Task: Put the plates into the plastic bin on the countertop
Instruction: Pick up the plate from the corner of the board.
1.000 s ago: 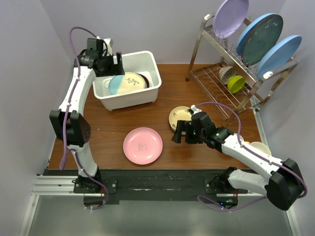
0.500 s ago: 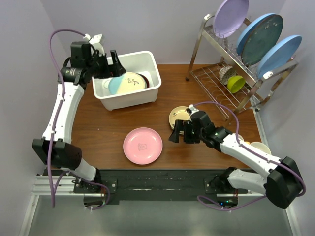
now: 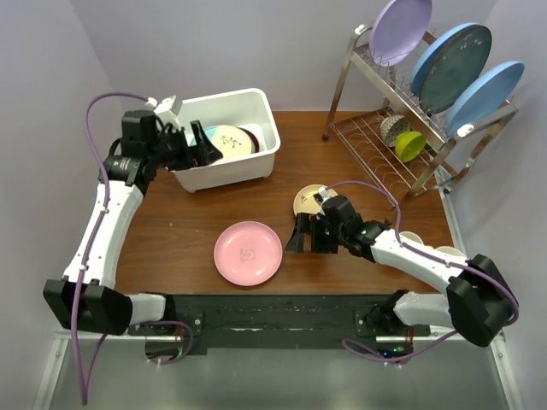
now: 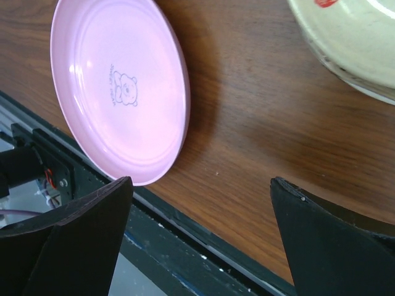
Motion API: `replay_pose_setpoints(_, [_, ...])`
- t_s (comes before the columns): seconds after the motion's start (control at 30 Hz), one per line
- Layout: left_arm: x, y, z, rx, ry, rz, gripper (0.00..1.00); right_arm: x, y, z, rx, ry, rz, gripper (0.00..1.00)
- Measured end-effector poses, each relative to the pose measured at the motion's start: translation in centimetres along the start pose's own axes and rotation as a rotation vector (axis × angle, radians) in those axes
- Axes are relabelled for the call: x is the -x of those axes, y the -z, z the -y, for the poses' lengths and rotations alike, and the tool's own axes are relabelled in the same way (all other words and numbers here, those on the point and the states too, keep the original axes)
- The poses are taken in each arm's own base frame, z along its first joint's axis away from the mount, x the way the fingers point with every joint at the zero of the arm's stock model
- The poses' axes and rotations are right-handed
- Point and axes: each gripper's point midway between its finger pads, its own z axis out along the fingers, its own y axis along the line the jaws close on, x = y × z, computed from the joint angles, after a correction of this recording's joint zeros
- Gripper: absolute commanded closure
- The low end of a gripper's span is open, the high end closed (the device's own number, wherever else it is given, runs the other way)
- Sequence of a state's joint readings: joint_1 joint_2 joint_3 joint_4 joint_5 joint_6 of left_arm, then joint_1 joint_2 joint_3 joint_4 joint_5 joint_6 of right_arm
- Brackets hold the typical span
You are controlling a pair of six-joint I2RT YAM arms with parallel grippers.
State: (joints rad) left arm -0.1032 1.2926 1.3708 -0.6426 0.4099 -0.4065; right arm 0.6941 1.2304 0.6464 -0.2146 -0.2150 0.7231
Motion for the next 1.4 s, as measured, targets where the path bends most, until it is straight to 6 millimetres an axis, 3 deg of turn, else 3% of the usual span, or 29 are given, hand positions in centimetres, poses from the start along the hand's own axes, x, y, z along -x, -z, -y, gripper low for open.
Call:
replay_pose_setpoints(0.27, [-3.5,0.5,-0.5,-0.011,0.031,-0.035,0.05,-1.1,-1.6,-0.6,0.021,0.005,-0.045,0.12])
replay_pose_setpoints(0.67, [-8.5,1.4,-1.2,-0.028,0.084,-0.081,0.06,-4.5,-4.6,-0.7,-0.017,0.034,-0.149,0.33])
replay_pose_setpoints(1.07, [-12.0,2.7,-1.5,-0.038,0.111,-0.091,0.06,-3.8,-5.9,-0.6,-0.061,0.031,-0.109,0.49])
replay_pose_setpoints(1.4, [-14.3,3.0,-2.1,-0.032,0.144,-0.113,0.06,-3.3,-7.5,-1.7,-0.044,0.029,-0.1,0.62])
